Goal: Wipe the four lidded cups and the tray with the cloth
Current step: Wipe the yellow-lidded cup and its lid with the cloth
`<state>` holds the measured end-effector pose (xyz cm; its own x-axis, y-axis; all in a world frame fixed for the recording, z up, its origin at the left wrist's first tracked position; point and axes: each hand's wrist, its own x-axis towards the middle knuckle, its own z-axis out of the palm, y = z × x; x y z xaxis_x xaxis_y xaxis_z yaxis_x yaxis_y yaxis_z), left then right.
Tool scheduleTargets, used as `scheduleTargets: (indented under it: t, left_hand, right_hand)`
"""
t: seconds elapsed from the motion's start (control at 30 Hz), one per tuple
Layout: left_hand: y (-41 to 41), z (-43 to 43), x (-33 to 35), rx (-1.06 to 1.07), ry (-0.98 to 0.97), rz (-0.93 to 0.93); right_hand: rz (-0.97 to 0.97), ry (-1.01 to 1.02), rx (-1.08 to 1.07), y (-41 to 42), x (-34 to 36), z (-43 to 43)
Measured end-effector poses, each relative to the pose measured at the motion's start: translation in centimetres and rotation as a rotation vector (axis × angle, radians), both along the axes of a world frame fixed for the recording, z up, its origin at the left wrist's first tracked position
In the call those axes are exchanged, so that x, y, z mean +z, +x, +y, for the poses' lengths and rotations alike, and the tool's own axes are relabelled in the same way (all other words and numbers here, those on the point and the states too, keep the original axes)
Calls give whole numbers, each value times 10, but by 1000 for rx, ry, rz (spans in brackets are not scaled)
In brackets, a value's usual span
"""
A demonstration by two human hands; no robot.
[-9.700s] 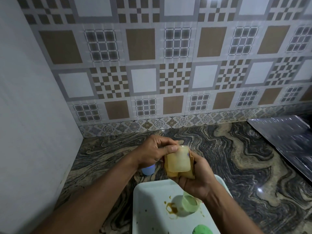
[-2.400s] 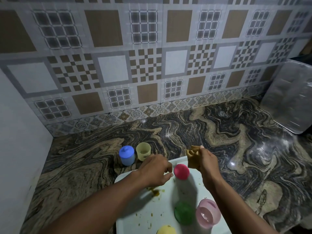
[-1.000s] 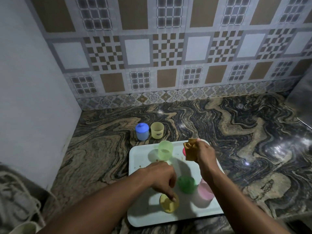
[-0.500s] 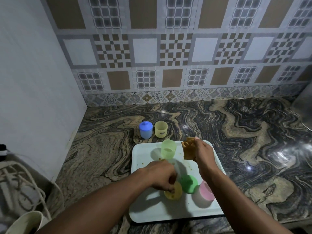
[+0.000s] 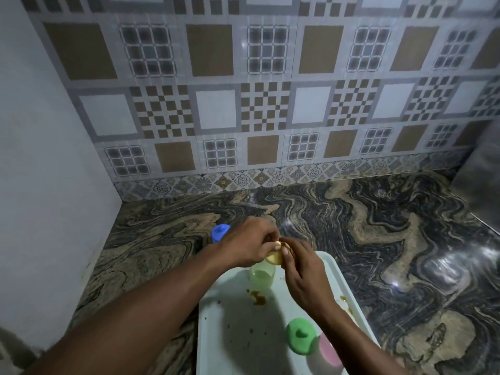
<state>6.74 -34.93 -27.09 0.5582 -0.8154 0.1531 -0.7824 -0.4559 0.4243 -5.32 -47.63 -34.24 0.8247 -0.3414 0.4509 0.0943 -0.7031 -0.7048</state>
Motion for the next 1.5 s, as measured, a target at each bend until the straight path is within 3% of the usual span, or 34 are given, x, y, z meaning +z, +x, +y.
scheduleTargets:
  t: [0.17,0.23,0.33,0.4,0.47,0.53,0.7,0.77,1.2,1.37,1.5]
  left_hand:
    - [21,-5,4,-71,-19,-58]
    - [22,-6,4,-115,-20,-70]
    - [26,-7,7,-164,-81,-49]
    - [30,-7,8,-164,-131,-48]
    - [34,-7,4,-141,-147,-86]
    - [32,-6,-4,-116,-136,-192]
    - [23,-10,-19,-44,-163,-429]
    - [19,-10,-22,-23,-178,-483]
    - [-4,-18,-42,219,-250,-464]
    - [8,-12,-35,244,-308,-170]
    - [30,-9,-12,167,-227,417]
  right_hand:
    - [23,108,32,20,-1,-18]
    - [97,468,99,28,6,-19]
    - [305,1340,79,40,15,-26]
    - [323,1601,72,41,17,-30]
    - [283,1729,82,42,20,-28]
    - [295,1719,98,47,24,-21]
    - [256,1302,-28,57,29,-7]
    - [226,1239,-58,56,30,-4]
    - [138,1409,-1,48,22,1]
    - [241,1342,140,41,25,-14]
    - [472,1232,312,36,33,-29]
